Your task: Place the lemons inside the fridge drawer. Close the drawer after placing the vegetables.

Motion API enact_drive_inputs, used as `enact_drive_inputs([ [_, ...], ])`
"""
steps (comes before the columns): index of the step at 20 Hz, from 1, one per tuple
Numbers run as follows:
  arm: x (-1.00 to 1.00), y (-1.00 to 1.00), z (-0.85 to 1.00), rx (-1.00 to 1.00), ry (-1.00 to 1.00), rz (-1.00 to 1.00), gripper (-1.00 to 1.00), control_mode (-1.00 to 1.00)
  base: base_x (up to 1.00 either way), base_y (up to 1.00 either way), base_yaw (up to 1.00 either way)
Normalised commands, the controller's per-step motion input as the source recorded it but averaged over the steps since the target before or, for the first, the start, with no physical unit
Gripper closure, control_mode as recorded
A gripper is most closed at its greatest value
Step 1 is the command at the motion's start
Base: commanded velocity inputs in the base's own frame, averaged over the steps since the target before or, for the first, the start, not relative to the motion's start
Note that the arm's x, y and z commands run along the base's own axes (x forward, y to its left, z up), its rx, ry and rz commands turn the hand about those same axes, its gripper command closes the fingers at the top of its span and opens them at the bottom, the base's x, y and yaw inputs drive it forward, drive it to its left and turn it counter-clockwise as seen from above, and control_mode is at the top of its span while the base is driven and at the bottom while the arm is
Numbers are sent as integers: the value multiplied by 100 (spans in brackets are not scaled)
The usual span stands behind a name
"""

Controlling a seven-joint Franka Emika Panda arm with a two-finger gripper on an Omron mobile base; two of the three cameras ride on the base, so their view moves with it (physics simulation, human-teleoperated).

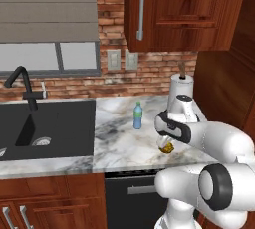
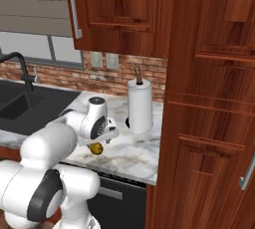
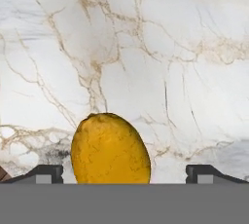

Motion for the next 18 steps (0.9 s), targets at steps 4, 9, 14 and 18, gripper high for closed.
enact_drive_inputs([
  [4, -42, 0, 0, 0, -15, 3, -100, -100, 0, 0, 0],
  [9, -5, 1, -2, 0, -7, 3, -100, -100, 0, 0, 0],
  [14, 15, 8, -15, 0, 0, 3, -100, -100, 0, 0, 0],
  [18, -2, 14, -33, -1, 0, 5, -100, -100, 0, 0, 0],
])
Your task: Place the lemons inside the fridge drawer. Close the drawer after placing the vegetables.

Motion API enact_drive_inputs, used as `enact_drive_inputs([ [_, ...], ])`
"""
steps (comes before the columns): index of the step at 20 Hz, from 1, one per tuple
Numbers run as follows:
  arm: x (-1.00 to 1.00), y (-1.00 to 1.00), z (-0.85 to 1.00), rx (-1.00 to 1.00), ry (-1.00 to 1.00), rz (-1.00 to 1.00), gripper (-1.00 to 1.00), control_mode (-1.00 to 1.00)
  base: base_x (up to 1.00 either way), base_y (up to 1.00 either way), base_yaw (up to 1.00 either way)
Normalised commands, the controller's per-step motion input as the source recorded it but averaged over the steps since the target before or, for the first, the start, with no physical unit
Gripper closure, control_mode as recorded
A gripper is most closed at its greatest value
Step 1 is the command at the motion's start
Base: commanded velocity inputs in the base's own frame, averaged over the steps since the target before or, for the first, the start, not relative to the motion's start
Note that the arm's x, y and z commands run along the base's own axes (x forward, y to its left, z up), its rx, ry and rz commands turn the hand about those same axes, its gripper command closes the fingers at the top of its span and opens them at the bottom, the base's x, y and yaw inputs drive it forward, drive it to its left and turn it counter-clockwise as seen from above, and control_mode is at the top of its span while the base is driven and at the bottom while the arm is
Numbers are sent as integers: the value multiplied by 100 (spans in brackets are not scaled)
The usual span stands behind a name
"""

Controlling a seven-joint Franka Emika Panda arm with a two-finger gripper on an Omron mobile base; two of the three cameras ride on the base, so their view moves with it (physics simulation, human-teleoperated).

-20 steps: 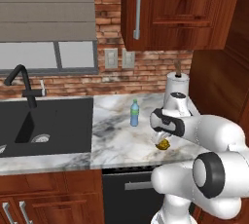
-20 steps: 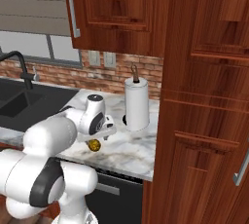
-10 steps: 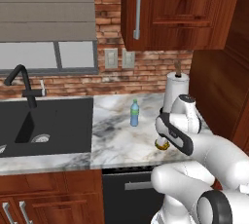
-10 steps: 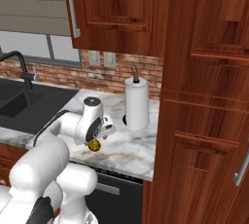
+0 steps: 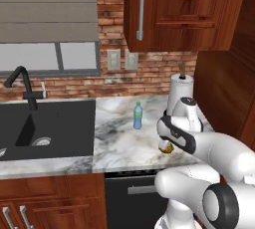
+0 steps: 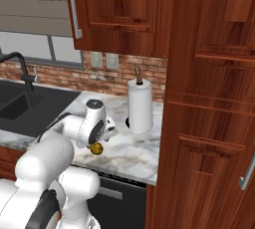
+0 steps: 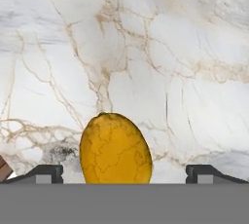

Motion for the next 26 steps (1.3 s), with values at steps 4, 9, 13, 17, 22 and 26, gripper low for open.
enact_drive_inputs([
  [4, -16, 17, -42, -4, 0, 7, -100, -100, 0, 0, 0],
  [9, -17, 8, -40, -4, 0, 7, -100, -100, 0, 0, 0],
  [13, -22, 0, -34, -1, 0, 7, -100, -100, 0, 0, 0],
  [17, -6, 0, -37, 0, 0, 5, -100, -100, 0, 0, 0],
  [22, 0, 5, -43, -1, 0, 6, -100, -100, 0, 0, 0],
  [26, 0, 31, -50, -5, 2, 5, 100, -100, 0, 0, 0],
])
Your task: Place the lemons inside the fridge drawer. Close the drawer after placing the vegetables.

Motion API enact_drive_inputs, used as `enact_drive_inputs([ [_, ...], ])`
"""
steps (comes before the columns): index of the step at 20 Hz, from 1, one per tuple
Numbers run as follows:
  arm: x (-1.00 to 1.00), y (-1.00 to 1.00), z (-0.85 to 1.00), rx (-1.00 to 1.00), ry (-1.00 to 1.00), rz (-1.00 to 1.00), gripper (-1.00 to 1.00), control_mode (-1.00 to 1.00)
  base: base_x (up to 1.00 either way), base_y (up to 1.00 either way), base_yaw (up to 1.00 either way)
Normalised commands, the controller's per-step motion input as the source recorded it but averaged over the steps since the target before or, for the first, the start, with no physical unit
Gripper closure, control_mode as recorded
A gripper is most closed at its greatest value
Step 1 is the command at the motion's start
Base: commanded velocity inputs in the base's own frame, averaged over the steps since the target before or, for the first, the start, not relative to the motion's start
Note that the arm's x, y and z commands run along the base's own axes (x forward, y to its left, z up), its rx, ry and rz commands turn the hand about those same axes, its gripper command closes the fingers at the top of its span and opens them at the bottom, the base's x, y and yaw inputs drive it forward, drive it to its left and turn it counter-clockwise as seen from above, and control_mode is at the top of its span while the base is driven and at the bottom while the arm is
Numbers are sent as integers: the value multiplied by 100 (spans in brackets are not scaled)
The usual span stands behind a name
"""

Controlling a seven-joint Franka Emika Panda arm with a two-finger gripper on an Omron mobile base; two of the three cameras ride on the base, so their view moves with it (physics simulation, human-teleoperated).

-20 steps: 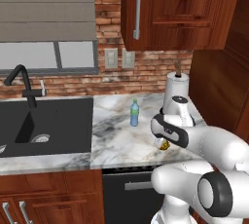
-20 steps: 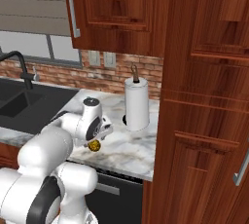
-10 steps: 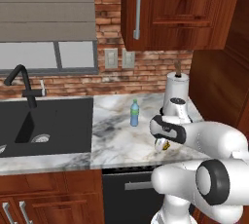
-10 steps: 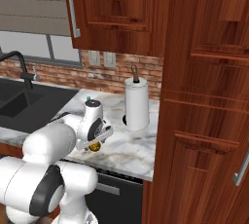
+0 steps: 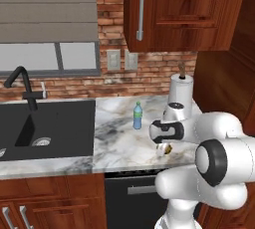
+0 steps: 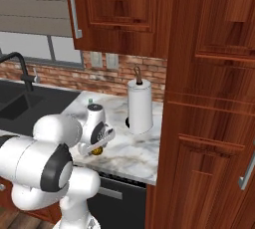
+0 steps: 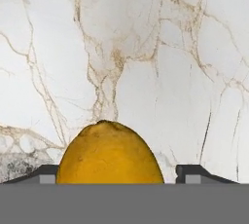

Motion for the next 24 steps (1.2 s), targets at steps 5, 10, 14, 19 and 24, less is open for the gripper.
enact_drive_inputs([
  [5, 0, 15, -19, -5, 1, 6, 100, -100, 0, 0, 0],
  [10, -22, 3, 15, -1, -3, 1, 100, -100, 0, 0, 0],
  [14, -47, 3, 84, 0, -20, 0, 100, -100, 0, 0, 0],
  [19, -59, 9, 100, 0, -22, 0, 100, -100, 0, 0, 0],
  [24, -53, 28, 96, 0, -17, 0, 100, -100, 0, 0, 0],
])
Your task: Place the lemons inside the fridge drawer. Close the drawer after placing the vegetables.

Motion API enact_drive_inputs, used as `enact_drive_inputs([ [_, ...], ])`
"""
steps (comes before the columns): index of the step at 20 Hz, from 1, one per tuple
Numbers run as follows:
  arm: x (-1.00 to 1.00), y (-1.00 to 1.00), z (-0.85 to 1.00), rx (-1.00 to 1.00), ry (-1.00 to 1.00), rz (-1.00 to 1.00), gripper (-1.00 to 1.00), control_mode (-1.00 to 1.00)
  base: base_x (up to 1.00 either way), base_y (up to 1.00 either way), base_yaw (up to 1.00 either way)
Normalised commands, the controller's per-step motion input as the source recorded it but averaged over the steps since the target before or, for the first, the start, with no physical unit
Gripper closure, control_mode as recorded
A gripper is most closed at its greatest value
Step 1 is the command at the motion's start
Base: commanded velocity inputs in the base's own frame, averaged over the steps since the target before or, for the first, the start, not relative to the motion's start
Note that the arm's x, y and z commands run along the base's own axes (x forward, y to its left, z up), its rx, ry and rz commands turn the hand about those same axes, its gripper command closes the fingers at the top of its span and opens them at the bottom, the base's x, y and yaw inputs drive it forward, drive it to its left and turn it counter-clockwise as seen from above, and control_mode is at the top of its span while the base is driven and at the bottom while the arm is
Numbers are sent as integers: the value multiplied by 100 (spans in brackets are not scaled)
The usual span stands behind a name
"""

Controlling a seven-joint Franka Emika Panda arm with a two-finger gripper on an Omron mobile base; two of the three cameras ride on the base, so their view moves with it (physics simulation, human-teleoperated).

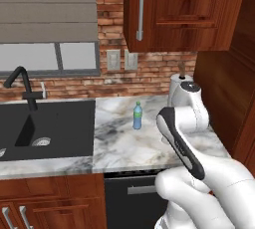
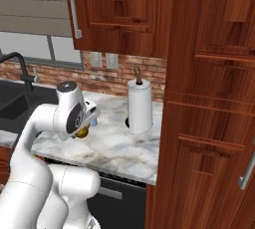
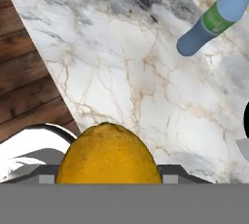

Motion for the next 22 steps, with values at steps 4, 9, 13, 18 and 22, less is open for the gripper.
enact_drive_inputs([
  [4, -38, 32, 71, 0, -12, 0, 100, -100, 0, 0, 0],
  [9, -18, 35, 20, -2, -1, 0, 100, -100, 0, 0, 0],
  [13, -2, 9, 0, -1, 0, 0, 100, -100, 0, 0, 0],
  [18, 0, 11, 0, 0, 1, 0, 100, 100, -7, 3, 1],
  [22, 0, 0, 0, 0, 0, 0, 100, 100, -82, 35, 21],
])
